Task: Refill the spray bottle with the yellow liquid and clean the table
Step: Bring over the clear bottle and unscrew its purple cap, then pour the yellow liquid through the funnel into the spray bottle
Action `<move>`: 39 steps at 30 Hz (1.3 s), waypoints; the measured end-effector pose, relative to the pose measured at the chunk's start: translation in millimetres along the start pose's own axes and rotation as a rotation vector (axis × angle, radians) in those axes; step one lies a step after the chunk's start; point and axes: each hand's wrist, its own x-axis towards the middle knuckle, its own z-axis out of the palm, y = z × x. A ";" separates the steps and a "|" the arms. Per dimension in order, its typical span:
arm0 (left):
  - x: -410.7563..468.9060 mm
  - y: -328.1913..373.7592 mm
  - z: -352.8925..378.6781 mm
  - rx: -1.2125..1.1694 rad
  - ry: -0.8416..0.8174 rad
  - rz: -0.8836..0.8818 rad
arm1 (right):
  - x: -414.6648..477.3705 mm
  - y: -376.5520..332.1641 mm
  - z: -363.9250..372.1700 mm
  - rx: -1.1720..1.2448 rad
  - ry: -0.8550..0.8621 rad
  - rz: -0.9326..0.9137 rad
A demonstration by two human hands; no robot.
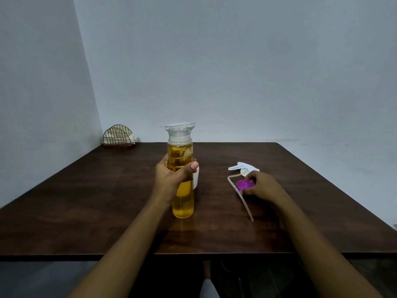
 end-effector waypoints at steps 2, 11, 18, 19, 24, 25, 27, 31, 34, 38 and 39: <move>-0.2 0.1 0.5 -0.007 0.000 -0.002 | -1.1 0.6 0.7 -0.009 0.007 0.008; -3.4 4.8 2.4 -0.024 -0.021 0.007 | -7.5 -2.6 -1.4 -0.027 -0.021 -0.031; -14.2 -1.0 -10.9 0.000 -0.109 -0.037 | -43.0 -60.4 -26.2 0.383 0.255 -0.264; -16.0 -1.4 -13.5 0.009 -0.119 -0.040 | -50.1 -77.4 -23.8 0.443 0.201 -0.320; -23.9 -1.0 -31.6 -0.022 -0.100 -0.040 | -63.1 -132.5 7.8 0.654 -0.198 -0.373; -23.5 -0.6 -37.3 -0.057 -0.049 -0.056 | -62.8 -138.3 13.7 0.642 -0.211 -0.368; -18.2 3.5 -48.6 -0.100 0.090 -0.099 | -63.0 -146.3 22.3 0.609 -0.183 -0.350; 10.4 16.9 -66.1 -0.110 0.237 -0.210 | -62.7 -152.6 31.1 0.588 -0.035 -0.322; 39.1 25.6 -70.2 -0.104 0.174 -0.350 | -60.2 -152.9 31.5 0.541 0.035 -0.323; 69.9 32.6 -69.6 -0.102 0.082 -0.461 | -55.1 -151.8 30.1 0.492 0.062 -0.325; 75.3 34.2 -69.8 -0.107 0.072 -0.467 | -53.9 -151.9 28.3 0.483 0.057 -0.327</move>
